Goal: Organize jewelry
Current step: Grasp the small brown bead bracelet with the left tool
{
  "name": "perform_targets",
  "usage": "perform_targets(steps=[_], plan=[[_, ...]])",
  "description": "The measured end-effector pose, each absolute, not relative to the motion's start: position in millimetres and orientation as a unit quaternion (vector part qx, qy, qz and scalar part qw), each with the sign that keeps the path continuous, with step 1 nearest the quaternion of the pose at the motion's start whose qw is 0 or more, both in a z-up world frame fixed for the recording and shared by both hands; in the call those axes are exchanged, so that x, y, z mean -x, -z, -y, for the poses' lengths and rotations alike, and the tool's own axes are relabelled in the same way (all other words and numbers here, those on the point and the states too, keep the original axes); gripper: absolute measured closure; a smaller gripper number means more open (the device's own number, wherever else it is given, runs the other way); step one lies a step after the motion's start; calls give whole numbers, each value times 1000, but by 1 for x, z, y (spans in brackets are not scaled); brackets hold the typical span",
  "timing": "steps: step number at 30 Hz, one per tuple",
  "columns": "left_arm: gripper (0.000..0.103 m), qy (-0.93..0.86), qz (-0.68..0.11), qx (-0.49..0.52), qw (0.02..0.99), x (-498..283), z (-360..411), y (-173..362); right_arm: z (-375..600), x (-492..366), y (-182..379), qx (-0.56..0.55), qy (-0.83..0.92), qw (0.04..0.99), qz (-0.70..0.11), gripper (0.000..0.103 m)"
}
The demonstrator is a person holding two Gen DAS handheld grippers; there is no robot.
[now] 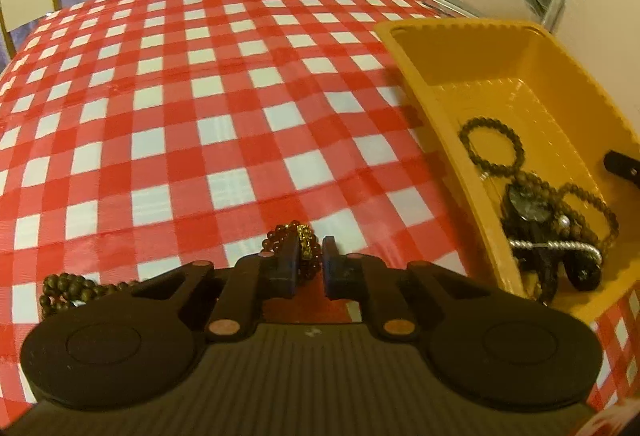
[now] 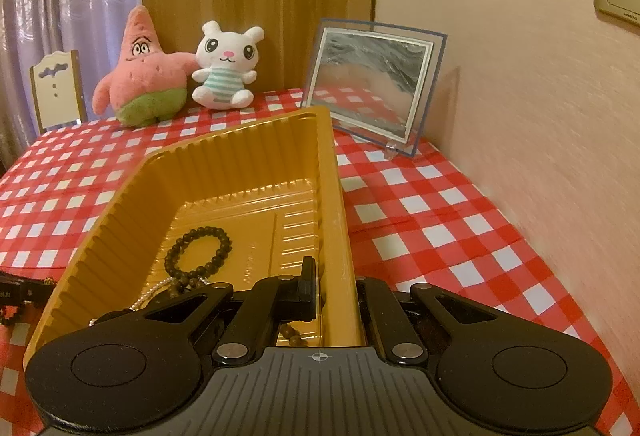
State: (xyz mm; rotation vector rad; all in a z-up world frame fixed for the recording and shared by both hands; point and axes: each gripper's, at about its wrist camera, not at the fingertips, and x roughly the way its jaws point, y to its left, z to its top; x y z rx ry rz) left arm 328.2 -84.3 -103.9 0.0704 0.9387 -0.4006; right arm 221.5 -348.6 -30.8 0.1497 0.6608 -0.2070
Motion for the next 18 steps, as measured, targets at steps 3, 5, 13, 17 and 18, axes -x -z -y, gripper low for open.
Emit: perform_targets(steps=[3, 5, 13, 17, 18], plan=[[94, 199, -448, -37, 871, -320, 86, 103, 349, -222, 31, -74, 101, 938, -324, 98], [99, 201, -444, -45, 872, -314, 86, 102, 349, -222, 31, -74, 101, 938, -324, 98], [101, 206, -430, -29, 878, -300, 72, 78, 348, -222, 32, -75, 99, 938, -323, 98], [101, 207, -419, -6, 884, -292, 62, 57, 347, -222, 33, -76, 99, 939, -321, 98], [101, 208, -417, 0, 885, -290, 59, 51, 347, -222, 33, -77, 98, 939, -321, 98]])
